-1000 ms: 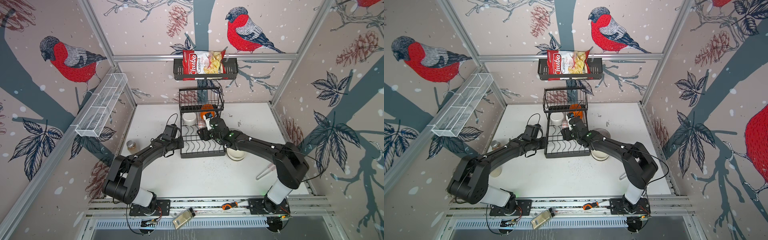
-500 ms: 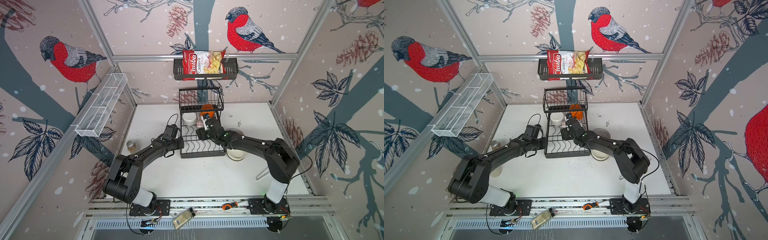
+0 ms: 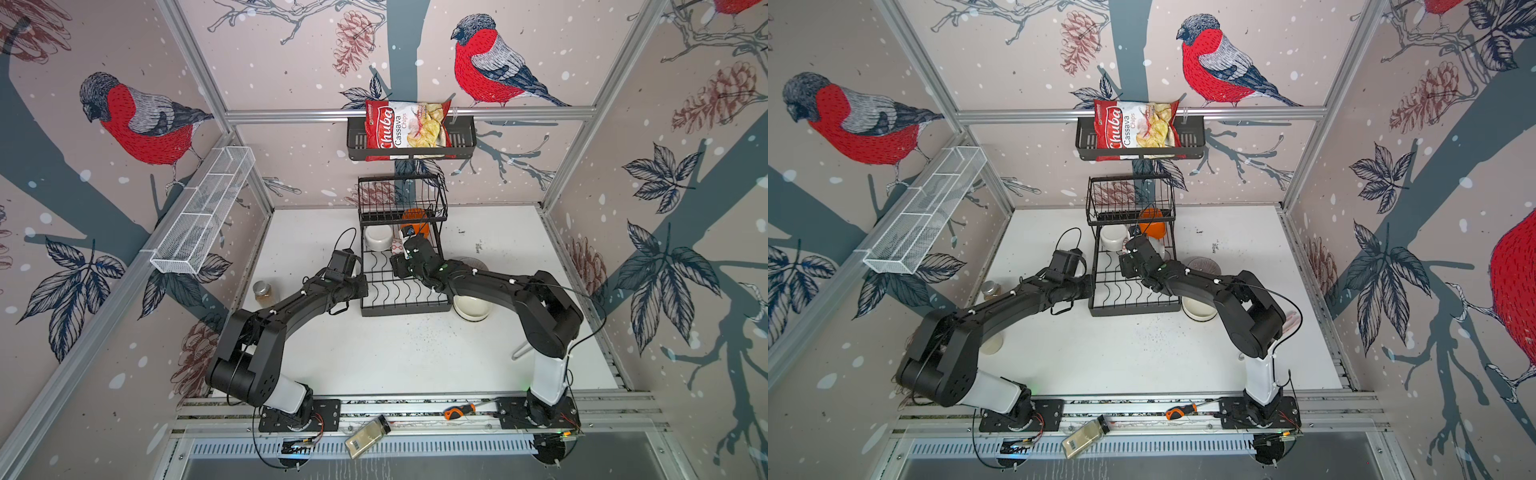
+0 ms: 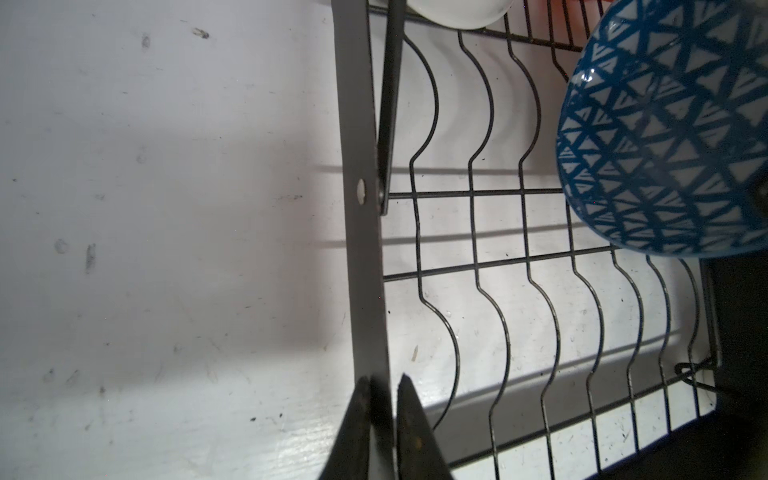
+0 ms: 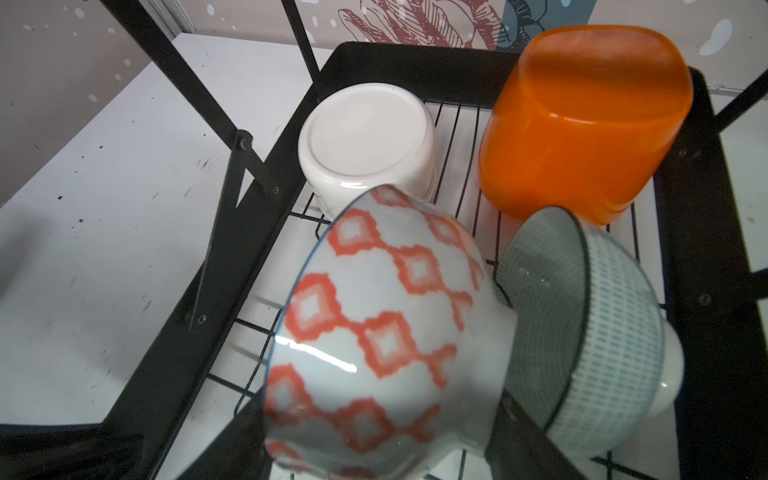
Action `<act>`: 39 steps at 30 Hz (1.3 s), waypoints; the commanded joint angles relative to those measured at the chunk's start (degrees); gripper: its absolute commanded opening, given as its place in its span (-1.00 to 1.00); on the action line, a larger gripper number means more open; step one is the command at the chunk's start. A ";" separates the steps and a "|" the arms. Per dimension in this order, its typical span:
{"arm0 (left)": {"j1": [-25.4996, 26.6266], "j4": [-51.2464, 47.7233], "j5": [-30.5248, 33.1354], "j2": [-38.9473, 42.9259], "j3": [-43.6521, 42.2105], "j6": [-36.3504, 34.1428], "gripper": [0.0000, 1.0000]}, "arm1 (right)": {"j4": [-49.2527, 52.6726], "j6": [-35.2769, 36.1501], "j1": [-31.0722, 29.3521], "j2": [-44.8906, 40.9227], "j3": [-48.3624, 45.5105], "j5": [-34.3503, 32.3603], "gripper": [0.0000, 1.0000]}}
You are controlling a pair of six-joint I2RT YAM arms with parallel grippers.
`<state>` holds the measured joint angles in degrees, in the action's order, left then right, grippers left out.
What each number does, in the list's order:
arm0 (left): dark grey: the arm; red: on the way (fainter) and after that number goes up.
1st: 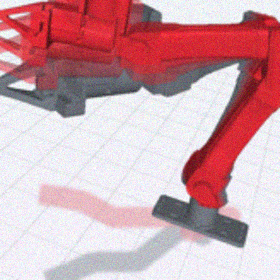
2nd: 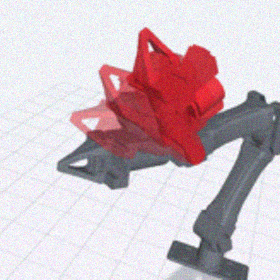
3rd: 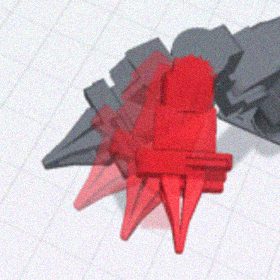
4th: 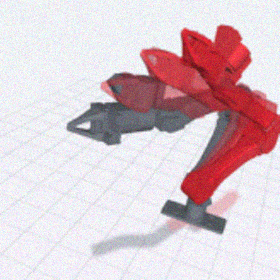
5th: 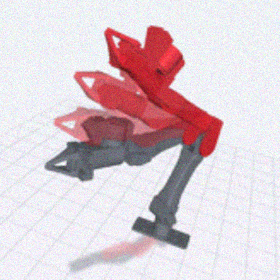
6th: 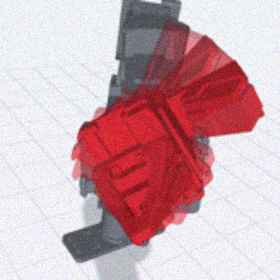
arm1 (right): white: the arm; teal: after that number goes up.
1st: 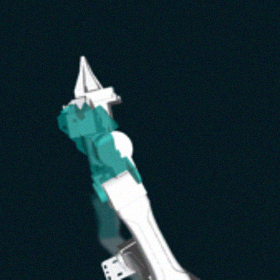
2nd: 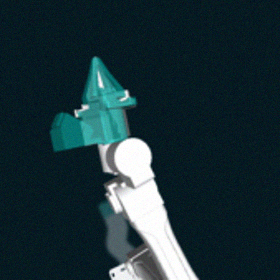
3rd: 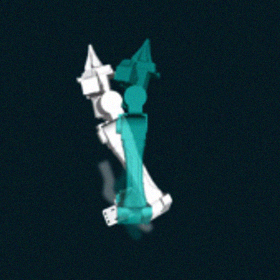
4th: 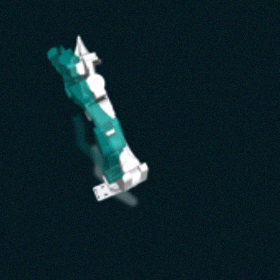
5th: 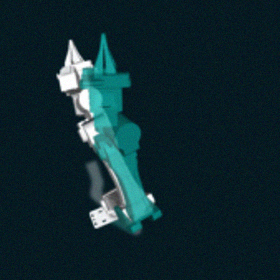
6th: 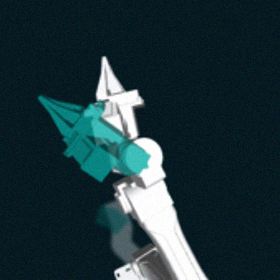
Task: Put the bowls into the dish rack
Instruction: 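Press the bowl down into the slots beside the green-striped bowl with the right gripper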
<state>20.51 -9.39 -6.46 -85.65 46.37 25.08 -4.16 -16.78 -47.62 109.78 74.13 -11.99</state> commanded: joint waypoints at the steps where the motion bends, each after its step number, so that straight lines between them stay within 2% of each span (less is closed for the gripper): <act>1: 0.05 -0.15 -0.58 -0.13 0.29 -0.82 -0.73 | -2.97 0.26 -0.20 0.77 0.85 -2.57 0.01; 17: 0.03 0.01 -0.70 0.08 0.21 -0.85 -0.73 | -3.55 -1.57 -0.15 4.56 2.42 -1.64 0.03; 31: 0.05 0.32 -0.83 0.04 0.02 -0.91 -0.73 | -3.64 -4.93 -0.02 5.88 1.99 -1.15 0.13; 39: 0.05 0.33 -0.75 -0.05 -0.06 -0.90 -0.73 | -3.49 -6.69 -0.09 6.39 1.63 -1.02 0.28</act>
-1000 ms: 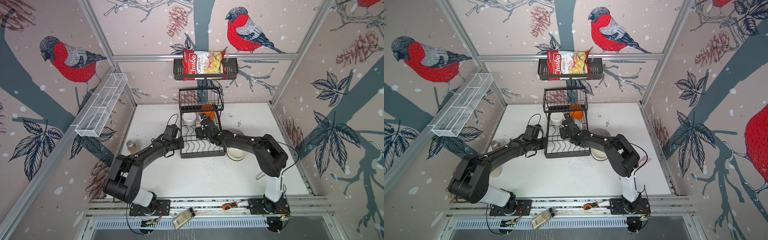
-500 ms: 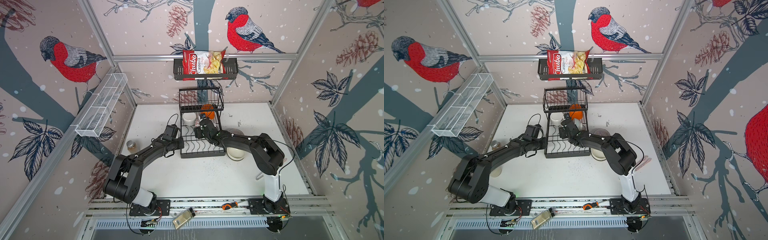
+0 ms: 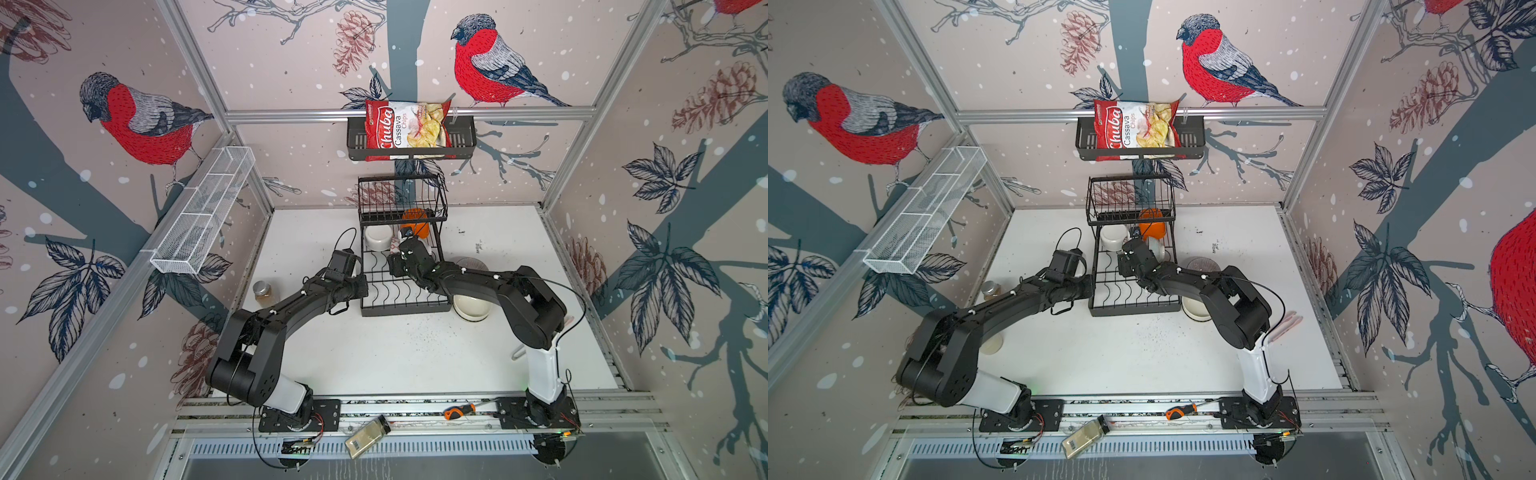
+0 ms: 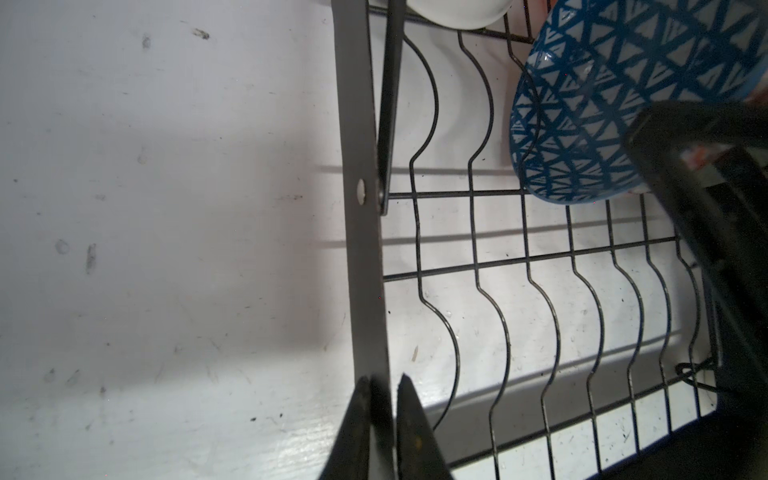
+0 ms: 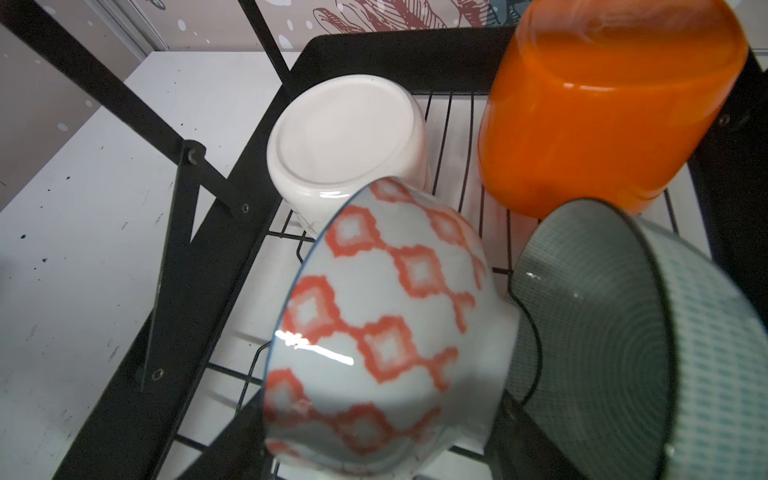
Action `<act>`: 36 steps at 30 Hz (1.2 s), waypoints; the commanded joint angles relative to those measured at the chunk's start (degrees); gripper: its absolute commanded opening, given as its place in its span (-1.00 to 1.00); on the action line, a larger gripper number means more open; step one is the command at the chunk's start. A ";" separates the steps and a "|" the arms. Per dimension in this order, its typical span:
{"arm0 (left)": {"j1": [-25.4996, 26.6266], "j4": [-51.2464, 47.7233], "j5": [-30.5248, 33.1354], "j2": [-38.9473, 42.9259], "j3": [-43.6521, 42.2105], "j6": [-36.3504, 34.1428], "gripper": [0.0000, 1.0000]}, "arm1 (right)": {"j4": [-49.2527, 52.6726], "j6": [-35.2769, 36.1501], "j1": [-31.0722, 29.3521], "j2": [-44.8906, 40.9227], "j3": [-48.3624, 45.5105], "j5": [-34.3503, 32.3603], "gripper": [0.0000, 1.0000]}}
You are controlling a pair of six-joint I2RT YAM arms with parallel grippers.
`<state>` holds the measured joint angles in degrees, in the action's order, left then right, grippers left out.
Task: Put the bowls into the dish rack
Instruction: 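Press the bowl down into the slots beside the green-striped bowl with the right gripper, then open the right gripper and draw it back from the rack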
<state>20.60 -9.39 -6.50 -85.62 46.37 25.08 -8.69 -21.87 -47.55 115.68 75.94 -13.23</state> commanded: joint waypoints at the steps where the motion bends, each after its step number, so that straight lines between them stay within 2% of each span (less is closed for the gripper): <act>1: -0.03 0.42 -0.70 -0.07 -0.17 -0.91 -0.73 | 1.06 -1.81 -0.17 0.50 -0.17 0.14 0.29; 13: -0.04 0.49 -0.62 -0.16 -0.40 -0.88 -0.73 | 1.56 -2.99 -0.17 0.50 -0.27 0.09 0.44; 19: -0.07 0.69 -0.69 0.02 -0.63 -0.91 -0.73 | 1.74 -3.40 -0.27 -0.27 -0.44 -0.30 0.60; 36: -0.06 0.82 -0.90 -0.03 -0.34 -1.00 -0.73 | 2.27 -2.65 -0.75 -3.68 0.26 -1.08 0.73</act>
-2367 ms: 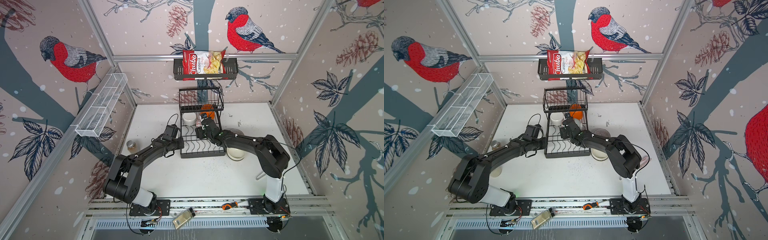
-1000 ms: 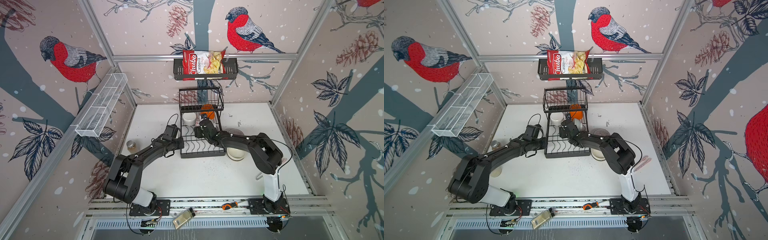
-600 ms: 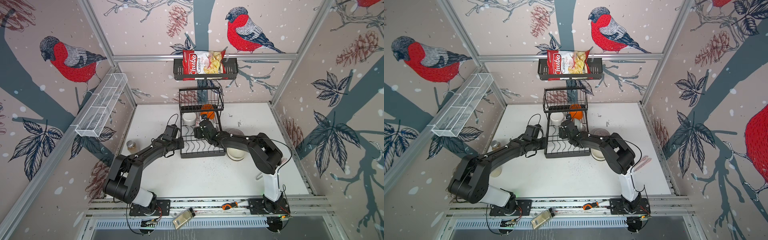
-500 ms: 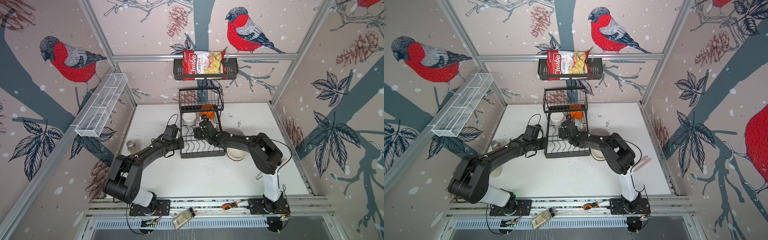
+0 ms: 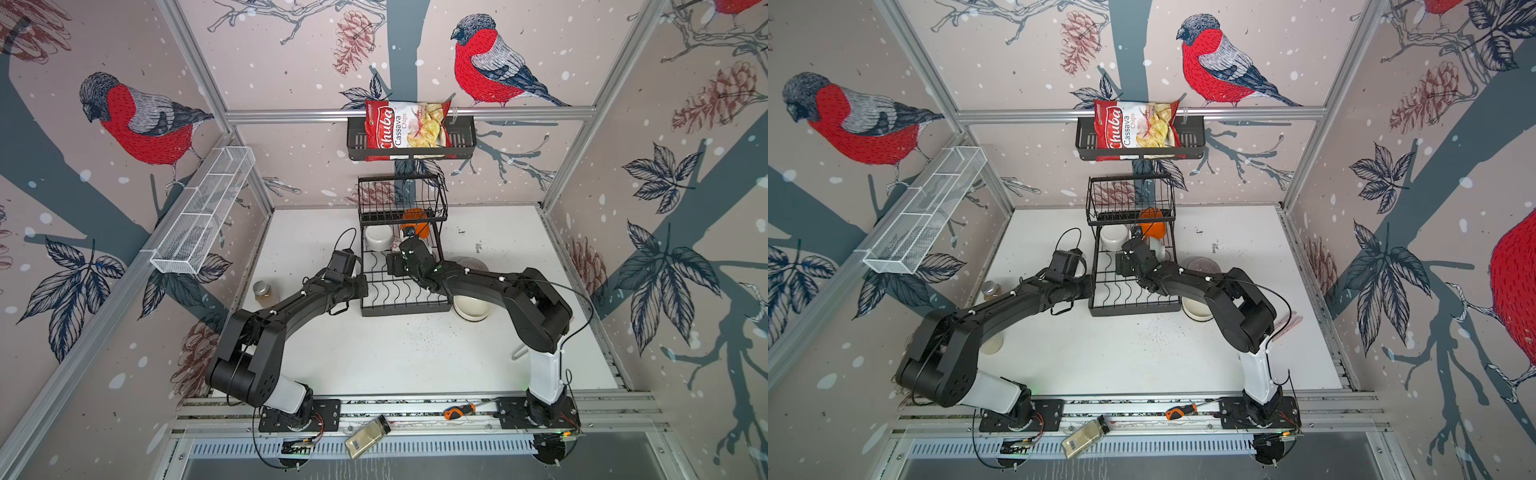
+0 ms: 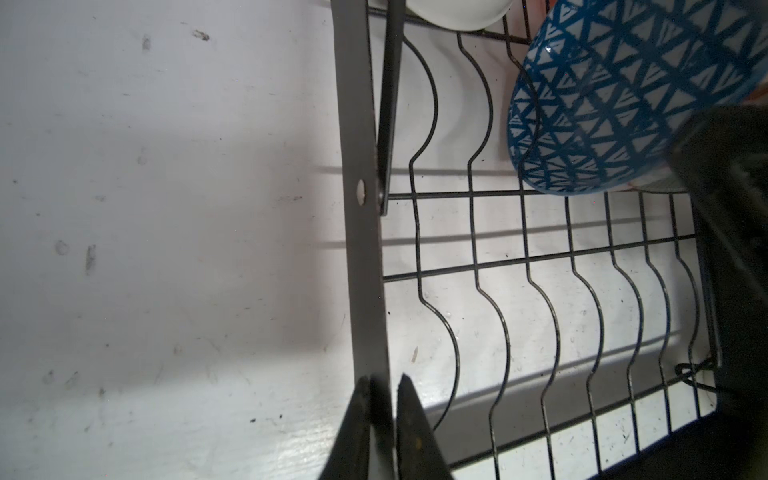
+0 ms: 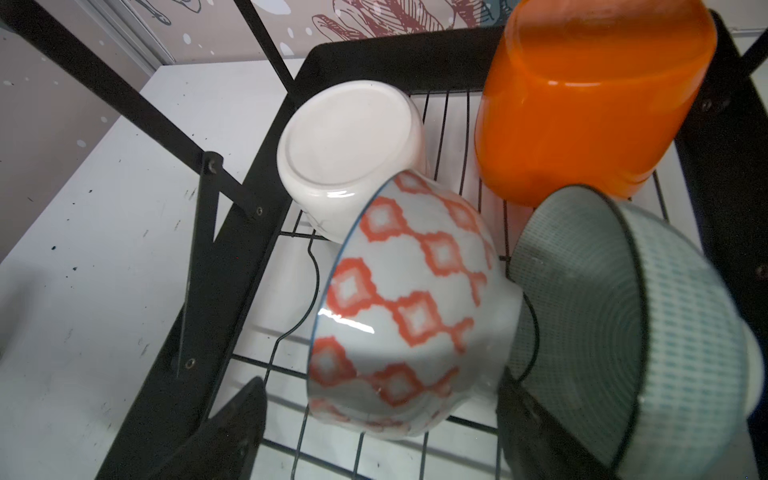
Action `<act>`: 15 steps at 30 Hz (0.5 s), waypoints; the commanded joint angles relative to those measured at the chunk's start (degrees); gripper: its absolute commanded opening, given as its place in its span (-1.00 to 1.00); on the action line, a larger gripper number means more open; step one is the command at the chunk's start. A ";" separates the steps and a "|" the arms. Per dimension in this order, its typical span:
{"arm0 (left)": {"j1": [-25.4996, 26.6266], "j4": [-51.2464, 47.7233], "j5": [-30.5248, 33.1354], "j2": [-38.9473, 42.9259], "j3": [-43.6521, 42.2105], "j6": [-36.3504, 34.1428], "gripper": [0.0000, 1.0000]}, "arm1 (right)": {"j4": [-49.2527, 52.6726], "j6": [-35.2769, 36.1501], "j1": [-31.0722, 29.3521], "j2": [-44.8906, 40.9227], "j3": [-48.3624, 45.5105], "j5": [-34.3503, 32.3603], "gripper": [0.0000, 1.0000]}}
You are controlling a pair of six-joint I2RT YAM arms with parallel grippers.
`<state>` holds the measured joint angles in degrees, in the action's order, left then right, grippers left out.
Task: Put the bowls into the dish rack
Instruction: 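Open the right gripper and draw it back from the rack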
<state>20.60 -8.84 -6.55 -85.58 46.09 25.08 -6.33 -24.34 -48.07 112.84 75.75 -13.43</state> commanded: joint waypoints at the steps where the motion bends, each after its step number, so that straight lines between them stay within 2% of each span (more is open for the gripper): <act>1: -0.03 0.32 -0.91 -0.03 -0.06 -0.99 -0.73 | 0.04 -0.10 -0.27 -1.08 0.54 -1.05 0.73; 15: -0.06 0.59 -1.01 0.16 -0.18 -1.03 -0.73 | 0.77 0.43 -0.51 -2.99 0.28 -2.56 0.76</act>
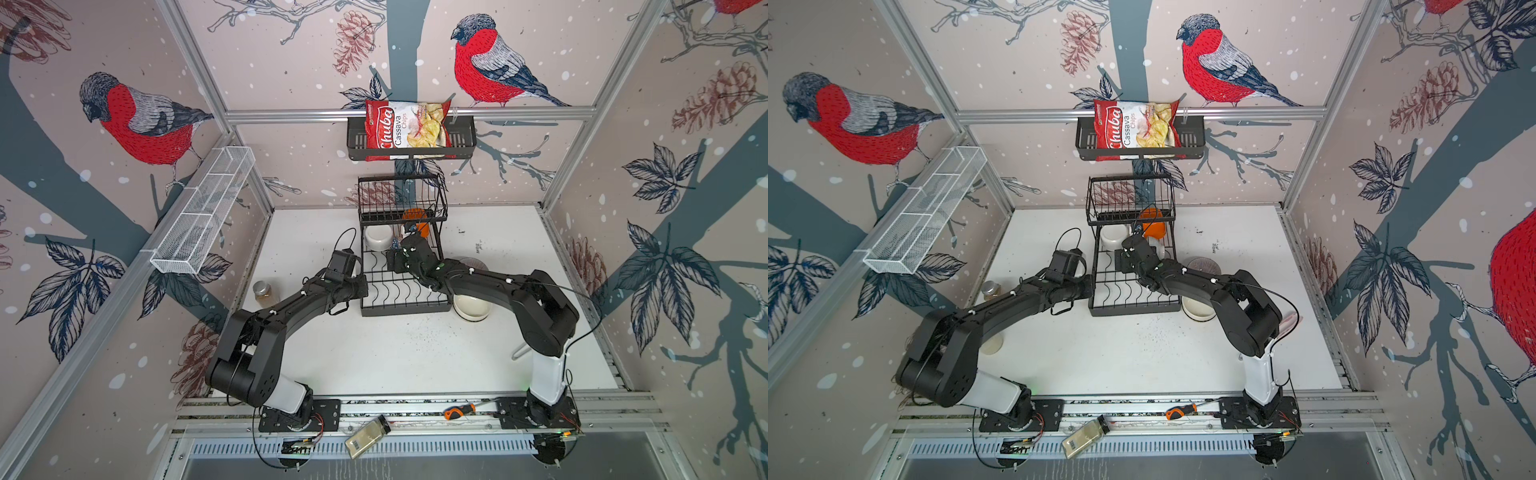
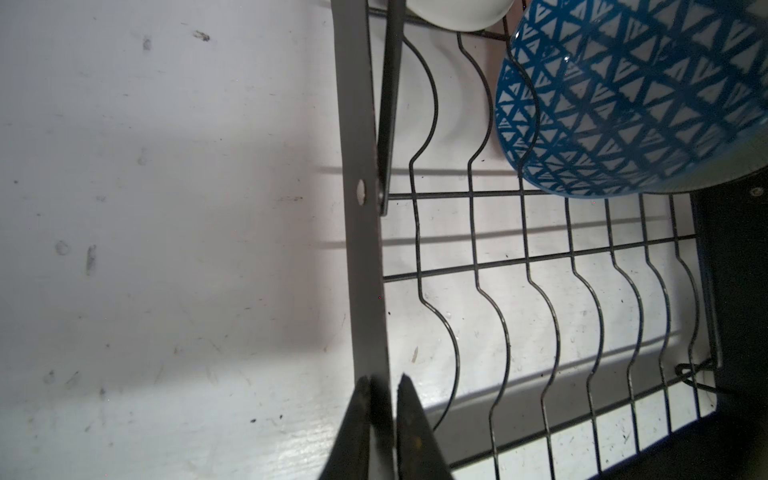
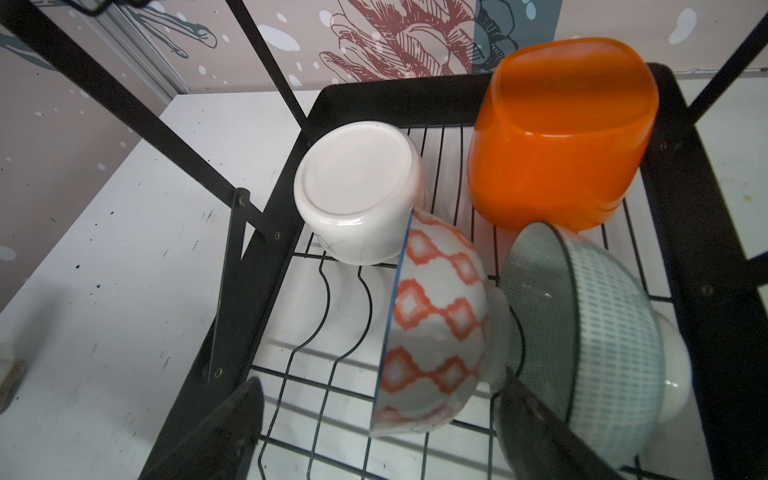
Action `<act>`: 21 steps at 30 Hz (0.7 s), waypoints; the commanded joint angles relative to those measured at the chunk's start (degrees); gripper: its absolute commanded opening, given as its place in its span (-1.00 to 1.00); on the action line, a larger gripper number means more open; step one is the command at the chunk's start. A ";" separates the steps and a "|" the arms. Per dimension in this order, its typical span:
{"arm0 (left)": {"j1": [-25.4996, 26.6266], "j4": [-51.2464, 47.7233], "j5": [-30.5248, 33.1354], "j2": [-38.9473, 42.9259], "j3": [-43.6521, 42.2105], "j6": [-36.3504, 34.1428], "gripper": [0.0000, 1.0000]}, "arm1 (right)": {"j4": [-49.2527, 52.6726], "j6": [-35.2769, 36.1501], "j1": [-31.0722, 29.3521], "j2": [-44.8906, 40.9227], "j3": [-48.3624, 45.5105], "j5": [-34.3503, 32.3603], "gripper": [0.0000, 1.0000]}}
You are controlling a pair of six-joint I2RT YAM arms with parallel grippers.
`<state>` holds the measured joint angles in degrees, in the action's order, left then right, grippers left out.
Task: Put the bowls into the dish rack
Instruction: 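Open the right gripper and draw it back from the rack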
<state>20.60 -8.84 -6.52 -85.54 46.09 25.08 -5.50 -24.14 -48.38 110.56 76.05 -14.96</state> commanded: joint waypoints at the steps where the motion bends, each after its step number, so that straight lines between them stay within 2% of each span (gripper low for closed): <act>1: -0.03 0.58 -1.03 0.16 -0.15 -1.05 -0.73 | -0.09 0.20 -0.18 -0.95 -0.11 -1.14 0.77; 13: -0.03 -0.03 -0.17 1.67 -0.13 -1.41 -0.70 | 1.80 0.45 -0.33 -4.40 -1.14 -2.69 0.77; 21: -0.03 -0.64 0.44 2.64 0.79 -1.62 -0.43 | 2.63 0.41 -0.49 -8.18 -4.12 -3.57 0.78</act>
<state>20.60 -9.30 -6.42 -83.42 46.28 24.03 -3.42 -23.94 -48.71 103.70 72.75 -17.06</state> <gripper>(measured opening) 0.271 0.890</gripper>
